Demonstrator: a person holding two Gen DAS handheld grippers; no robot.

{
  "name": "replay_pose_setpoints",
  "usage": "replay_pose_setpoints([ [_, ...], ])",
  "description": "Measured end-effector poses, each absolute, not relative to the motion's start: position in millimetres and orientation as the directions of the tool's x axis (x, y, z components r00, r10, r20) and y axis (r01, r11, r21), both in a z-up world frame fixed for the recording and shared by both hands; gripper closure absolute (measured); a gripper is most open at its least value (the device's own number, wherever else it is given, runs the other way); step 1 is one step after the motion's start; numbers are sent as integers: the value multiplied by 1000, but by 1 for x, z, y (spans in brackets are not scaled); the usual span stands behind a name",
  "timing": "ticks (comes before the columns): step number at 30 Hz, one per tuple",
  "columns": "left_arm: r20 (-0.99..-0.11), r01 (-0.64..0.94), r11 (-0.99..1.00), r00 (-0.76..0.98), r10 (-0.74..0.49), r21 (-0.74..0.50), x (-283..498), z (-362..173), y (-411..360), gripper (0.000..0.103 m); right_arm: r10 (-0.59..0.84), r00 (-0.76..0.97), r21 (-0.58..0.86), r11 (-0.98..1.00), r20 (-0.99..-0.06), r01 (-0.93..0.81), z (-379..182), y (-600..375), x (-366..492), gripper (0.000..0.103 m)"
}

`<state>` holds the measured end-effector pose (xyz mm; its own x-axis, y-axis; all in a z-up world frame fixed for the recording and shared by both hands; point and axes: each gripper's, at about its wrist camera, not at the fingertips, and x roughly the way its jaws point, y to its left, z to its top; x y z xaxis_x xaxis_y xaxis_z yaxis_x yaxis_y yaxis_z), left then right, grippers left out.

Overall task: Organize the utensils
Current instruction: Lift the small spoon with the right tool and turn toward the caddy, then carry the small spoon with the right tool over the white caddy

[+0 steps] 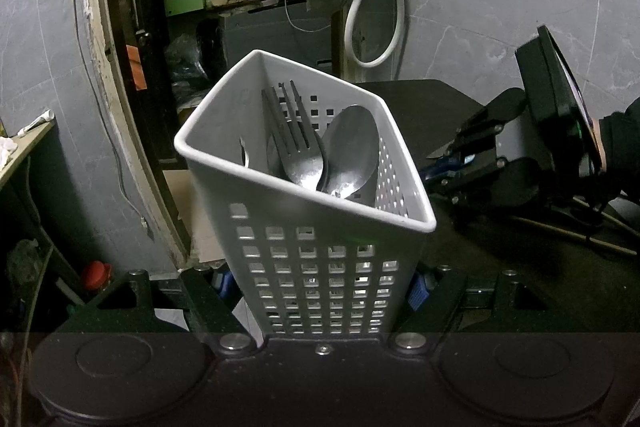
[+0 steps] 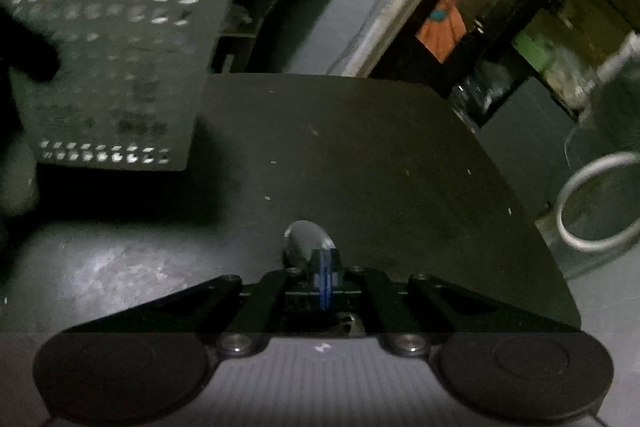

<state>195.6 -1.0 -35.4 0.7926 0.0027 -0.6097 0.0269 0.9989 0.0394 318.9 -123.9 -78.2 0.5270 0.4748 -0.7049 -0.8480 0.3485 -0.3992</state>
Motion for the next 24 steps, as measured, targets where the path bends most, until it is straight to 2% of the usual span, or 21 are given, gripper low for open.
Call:
replay_pose_setpoints([
  [4, -610, 27, 999, 792, 3, 40, 196, -35, -1, 26, 512, 475, -288, 402, -716, -869, -67, -134, 337, 73],
  [6, -610, 28, 999, 793, 3, 40, 196, -35, -1, 26, 529, 428, -240, 388, -733, -890, -65, -140, 346, 65],
  [8, -610, 27, 999, 792, 3, 40, 196, -35, -1, 26, 542, 367, -188, 357, -756, -915, -61, -143, 356, 50],
  [9, -610, 27, 999, 793, 3, 40, 196, -35, -1, 26, 547, 325, -151, 339, -771, -929, -59, -143, 362, 48],
  [12, -610, 26, 999, 793, 3, 39, 196, -35, -1, 26, 552, 224, -68, 289, -803, -955, -57, -146, 370, 46],
  [16, -610, 23, 999, 792, 4, 37, 196, -36, 0, 26, 526, 148, -41, 208, -838, -977, -54, -143, 380, 46],
  [22, -611, 17, 999, 792, 7, 34, 195, -37, 0, 26, 484, 78, -60, 52, -872, -997, -53, -132, 375, 46],
  [24, -611, 16, 999, 792, 8, 34, 195, -37, 0, 26, 458, 63, -78, -13, -887, -997, -55, -126, 370, 49],
])
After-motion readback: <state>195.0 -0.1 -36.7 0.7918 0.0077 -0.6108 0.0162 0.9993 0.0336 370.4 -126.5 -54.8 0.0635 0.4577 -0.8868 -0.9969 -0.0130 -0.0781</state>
